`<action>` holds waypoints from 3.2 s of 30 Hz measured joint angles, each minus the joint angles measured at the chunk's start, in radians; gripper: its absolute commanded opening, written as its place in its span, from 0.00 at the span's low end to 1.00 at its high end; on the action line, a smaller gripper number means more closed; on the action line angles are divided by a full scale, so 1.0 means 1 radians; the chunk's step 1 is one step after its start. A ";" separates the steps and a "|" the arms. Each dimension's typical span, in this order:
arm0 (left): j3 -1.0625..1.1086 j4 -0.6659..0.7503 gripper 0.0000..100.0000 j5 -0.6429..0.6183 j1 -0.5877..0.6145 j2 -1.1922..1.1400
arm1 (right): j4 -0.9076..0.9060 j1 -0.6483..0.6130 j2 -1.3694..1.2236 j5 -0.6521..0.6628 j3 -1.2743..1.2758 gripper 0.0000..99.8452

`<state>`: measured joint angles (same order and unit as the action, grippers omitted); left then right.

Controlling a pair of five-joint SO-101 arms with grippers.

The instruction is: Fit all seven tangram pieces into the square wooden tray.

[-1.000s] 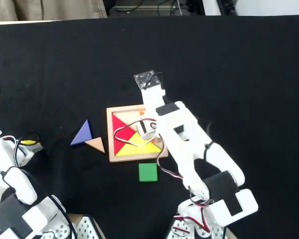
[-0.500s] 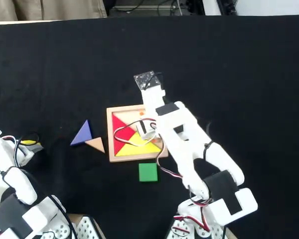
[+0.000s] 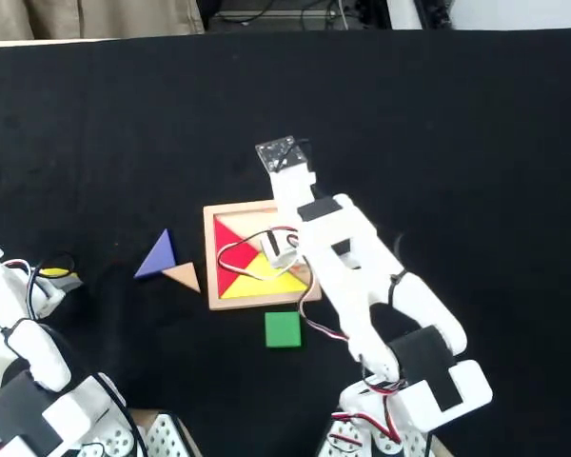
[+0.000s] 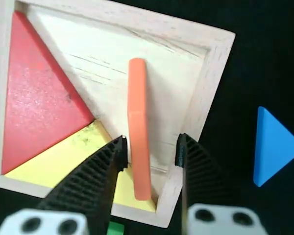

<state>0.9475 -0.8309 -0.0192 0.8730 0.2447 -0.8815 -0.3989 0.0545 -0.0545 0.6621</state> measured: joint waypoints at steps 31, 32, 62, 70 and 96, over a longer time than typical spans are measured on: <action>0.000 0.000 0.36 0.000 -0.002 0.000 | 0.098 0.043 -0.006 0.121 -0.012 0.11; 0.000 0.000 0.36 0.000 -0.002 0.000 | 0.100 0.026 -0.026 0.129 -0.032 0.11; 0.000 0.000 0.36 0.000 -0.002 0.000 | -0.048 -0.002 -0.163 0.379 -0.178 0.11; 0.000 0.000 0.36 0.000 -0.002 0.000 | -0.124 -0.005 -0.155 0.425 -0.186 0.11; 0.000 0.000 0.36 0.000 -0.002 -0.002 | -0.130 -0.270 0.075 0.407 -0.173 0.11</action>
<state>0.9475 -0.8309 -0.0192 0.8715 0.2432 -1.0119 -0.6690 0.1297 0.3521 0.4887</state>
